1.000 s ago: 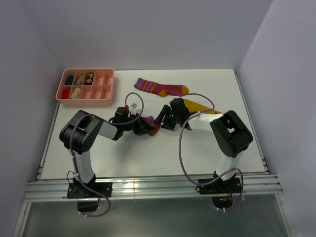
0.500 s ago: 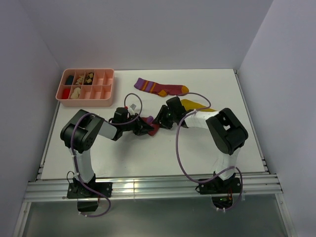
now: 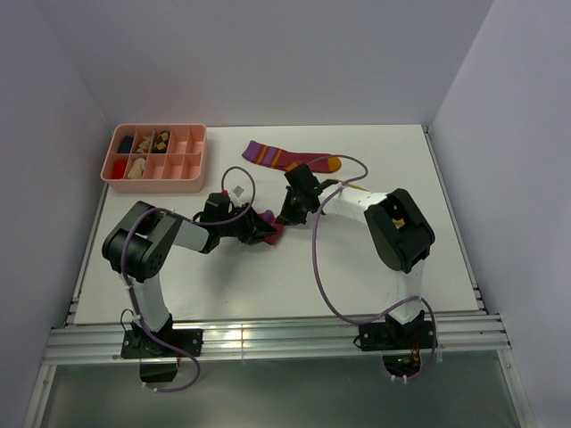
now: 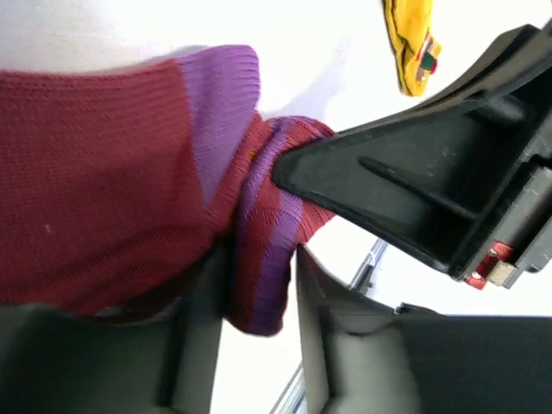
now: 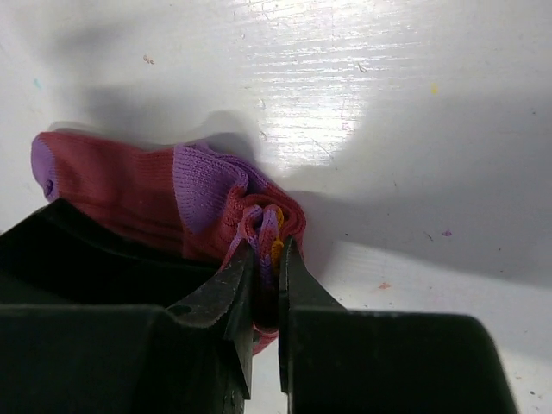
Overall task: Roll the socks
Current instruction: Roll the sock at the center of the board.
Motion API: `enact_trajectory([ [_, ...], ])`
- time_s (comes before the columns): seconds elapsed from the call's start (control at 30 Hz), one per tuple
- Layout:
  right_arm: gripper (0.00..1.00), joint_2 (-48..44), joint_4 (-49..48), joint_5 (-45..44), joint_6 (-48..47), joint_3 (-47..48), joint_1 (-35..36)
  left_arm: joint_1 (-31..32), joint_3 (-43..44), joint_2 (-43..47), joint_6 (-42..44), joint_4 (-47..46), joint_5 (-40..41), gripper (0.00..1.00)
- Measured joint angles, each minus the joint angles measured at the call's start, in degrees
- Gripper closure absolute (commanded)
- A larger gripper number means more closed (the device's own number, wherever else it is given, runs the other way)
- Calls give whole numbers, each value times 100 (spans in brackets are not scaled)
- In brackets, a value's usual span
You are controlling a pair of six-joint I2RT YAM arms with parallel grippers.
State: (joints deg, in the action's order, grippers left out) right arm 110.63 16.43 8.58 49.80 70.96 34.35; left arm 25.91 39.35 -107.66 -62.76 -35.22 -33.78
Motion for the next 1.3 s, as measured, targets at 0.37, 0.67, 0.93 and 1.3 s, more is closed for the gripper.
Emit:
enact_trajectory([
  [0.37, 100, 542, 1279, -120, -345, 1091, 28, 376, 24, 1519, 1781, 1832, 1991, 36],
  [0.67, 100, 798, 1792, -118, -498, 1565, 28, 1923, 251, 2050, 3346, 1996, 4332, 37],
  [0.93, 100, 835, 1836, -55, -586, 1606, 28, 2583, 494, 1515, 4172, 1875, 5377, 38],
  [1.3, 100, 844, 1829, 11, -601, 1604, 28, 2855, 654, 890, 4382, 1908, 6072, 49],
])
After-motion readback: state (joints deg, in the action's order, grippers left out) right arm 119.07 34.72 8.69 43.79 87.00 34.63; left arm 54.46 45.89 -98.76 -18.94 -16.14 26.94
